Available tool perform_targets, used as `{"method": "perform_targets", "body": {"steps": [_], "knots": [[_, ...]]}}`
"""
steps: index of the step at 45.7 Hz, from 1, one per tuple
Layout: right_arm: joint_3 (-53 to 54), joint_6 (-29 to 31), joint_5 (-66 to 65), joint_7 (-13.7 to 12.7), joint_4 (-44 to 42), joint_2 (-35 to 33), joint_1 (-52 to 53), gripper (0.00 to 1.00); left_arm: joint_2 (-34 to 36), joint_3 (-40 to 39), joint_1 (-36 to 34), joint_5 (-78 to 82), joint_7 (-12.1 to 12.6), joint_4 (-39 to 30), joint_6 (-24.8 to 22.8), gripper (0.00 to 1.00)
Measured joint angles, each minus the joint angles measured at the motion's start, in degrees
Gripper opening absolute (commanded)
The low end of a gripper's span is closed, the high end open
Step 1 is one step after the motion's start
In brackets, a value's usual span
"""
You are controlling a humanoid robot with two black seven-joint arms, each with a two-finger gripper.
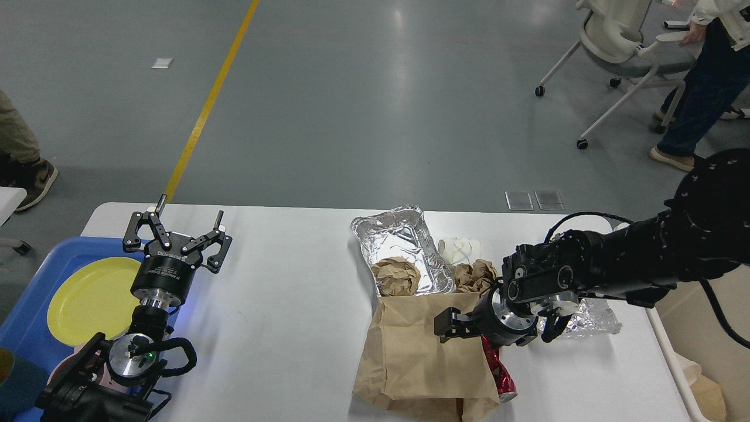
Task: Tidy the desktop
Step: 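Lower the right gripper onto the brown paper bag and grasp it, then lift the paper bag and drop it into the white bin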
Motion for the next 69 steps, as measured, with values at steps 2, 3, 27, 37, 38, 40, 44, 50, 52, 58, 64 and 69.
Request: {"method": "perform_targets", "body": {"steps": [2, 3, 27, 37, 38, 40, 44, 50, 52, 58, 64, 69], "knots": [[0.4, -0.8, 0.0, 0.0, -0.7, 0.3, -0.9, 0.98, 0.0, 0.0, 0.0, 0.0, 0.0, 0.0, 0.0, 0.96], [0.5, -1.1, 0.0, 0.0, -1.2, 0.7, -1.6, 0.98, 0.0, 0.0, 0.0, 0.0, 0.0, 0.0, 0.0, 0.96], [0.9, -1.4, -0.5, -0.4, -4.8, 4.5, -7.0, 0.00, 0.0, 0.0, 0.0, 0.0, 0.0, 0.0, 0.0, 0.96], [0.9, -2.3, 0.0, -1.1, -5.0, 5.3, -8.9, 0.00, 0.0, 0.0, 0.0, 0.0, 0.0, 0.0, 0.0, 0.96], [0.9, -2.4, 0.3, -1.6, -5.0, 5.4, -9.0, 0.00, 0.0, 0.0, 0.0, 0.0, 0.0, 0.0, 0.0, 0.96], [0.9, -2.4, 0.7, -2.3, -4.9, 5.4, -9.1, 0.00, 0.0, 0.0, 0.0, 0.0, 0.0, 0.0, 0.0, 0.96], [0.9, -2.4, 1.1, -3.4, -4.4, 5.4, -9.1, 0.00, 0.0, 0.0, 0.0, 0.0, 0.0, 0.0, 0.0, 0.96], [1.1, -2.4, 1.3, -3.8, -3.8, 5.4, -8.7, 0.00, 0.0, 0.0, 0.0, 0.0, 0.0, 0.0, 0.0, 0.96], [1.2, -2.4, 1.3, -3.8, -3.7, 5.5, -8.7, 0.00, 0.0, 0.0, 0.0, 0.0, 0.0, 0.0, 0.0, 0.96], [1.4, -2.1, 1.4, -3.8, -3.4, 5.5, -8.4, 0.00, 0.0, 0.0, 0.0, 0.0, 0.0, 0.0, 0.0, 0.96], [1.4, -2.0, 2.0, -3.8, -2.7, 5.6, -7.3, 0.00, 0.0, 0.0, 0.0, 0.0, 0.0, 0.0, 0.0, 0.96], [1.4, -1.7, 3.4, -3.8, -1.2, 5.6, -5.7, 0.00, 0.0, 0.0, 0.0, 0.0, 0.0, 0.0, 0.0, 0.96]]}}
